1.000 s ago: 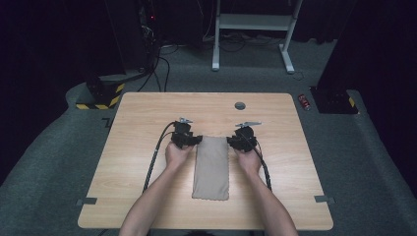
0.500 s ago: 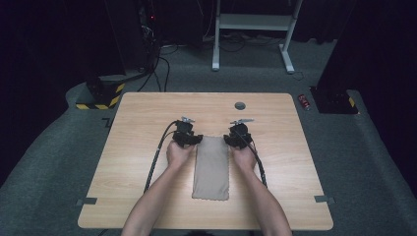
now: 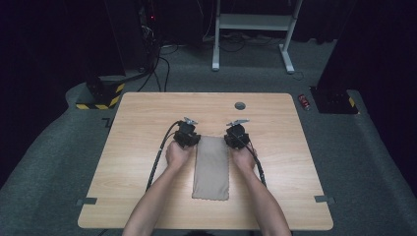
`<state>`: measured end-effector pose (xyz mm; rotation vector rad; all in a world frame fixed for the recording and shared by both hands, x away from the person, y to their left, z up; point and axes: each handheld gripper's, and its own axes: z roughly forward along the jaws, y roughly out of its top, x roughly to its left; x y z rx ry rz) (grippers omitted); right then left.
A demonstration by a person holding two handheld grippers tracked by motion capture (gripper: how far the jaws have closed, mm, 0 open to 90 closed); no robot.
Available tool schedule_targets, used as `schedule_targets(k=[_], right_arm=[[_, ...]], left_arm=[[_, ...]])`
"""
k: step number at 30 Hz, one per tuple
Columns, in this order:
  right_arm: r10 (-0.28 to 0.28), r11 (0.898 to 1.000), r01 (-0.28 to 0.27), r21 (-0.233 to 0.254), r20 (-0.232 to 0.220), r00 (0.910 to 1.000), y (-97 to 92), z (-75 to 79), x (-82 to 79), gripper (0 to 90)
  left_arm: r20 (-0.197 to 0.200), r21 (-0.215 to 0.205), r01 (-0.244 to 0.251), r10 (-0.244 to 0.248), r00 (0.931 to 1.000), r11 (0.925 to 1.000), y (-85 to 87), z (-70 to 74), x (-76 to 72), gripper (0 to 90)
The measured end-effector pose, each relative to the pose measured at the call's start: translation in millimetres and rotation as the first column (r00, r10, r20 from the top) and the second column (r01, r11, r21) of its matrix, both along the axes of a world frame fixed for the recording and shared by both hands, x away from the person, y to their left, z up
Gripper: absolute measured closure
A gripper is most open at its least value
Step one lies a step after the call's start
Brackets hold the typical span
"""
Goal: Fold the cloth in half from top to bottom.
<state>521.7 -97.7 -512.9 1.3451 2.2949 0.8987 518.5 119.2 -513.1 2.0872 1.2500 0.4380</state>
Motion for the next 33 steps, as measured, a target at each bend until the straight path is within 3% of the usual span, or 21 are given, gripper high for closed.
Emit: schedule_targets(k=[5, 8, 11, 17, 28, 29, 31, 33], right_arm=[[0.003, 1.000, -0.003, 0.010, -0.008, 1.0000, -0.2, 0.2, 0.6, 88.3], [-0.004, 1.000, 0.004, 0.004, -0.009, 1.0000, 0.7, 0.7, 0.4, 88.9], [-0.013, 0.999, 0.014, 0.030, -0.021, 0.9997, -1.7, 3.6, 0.2, 89.1], [-0.001, 0.998, 0.001, 0.058, 0.000, 1.0000, -8.6, 13.5, -1.6, 89.3], [-0.010, 0.993, 0.007, 0.116, 0.024, 0.9997, -16.6, 25.9, -2.1, 89.5], [-0.007, 0.993, 0.006, 0.115, 0.010, 0.9999, -16.9, 27.8, -0.1, 89.5], [-0.004, 0.994, 0.001, 0.110, 0.029, 0.9996, -15.8, 35.1, 1.7, 89.5], [-0.003, 0.994, -0.001, 0.109, 0.039, 0.9992, -15.2, 41.3, 2.5, 89.5]], left_arm=[[-0.027, -0.051, 0.013, -0.014, 0.9995, 0.9986, 1.1, -0.6, 1.9, 88.9], [-0.061, -0.068, 0.013, -0.017, 0.9980, 0.9976, 2.9, 1.1, 5.9, 89.5], [-0.068, -0.093, 0.012, -0.019, 0.9975, 0.9956, 4.6, 4.6, 7.1, 89.9], [-0.057, -0.117, 0.028, -0.035, 0.9978, 0.9927, 4.4, 12.3, 7.4, 90.0], [-0.036, -0.210, 0.021, -0.029, 0.9989, 0.9774, 14.8, 27.6, 8.8, 90.0], [-0.040, -0.208, 0.022, -0.031, 0.9987, 0.9779, 14.3, 29.5, 9.6, 90.0], [-0.027, -0.195, 0.030, -0.036, 0.9990, 0.9803, 13.9, 35.5, 11.4, 90.0], [-0.016, -0.215, 0.030, -0.034, 0.9993, 0.9762, 14.9, 41.9, 11.5, 90.0]])
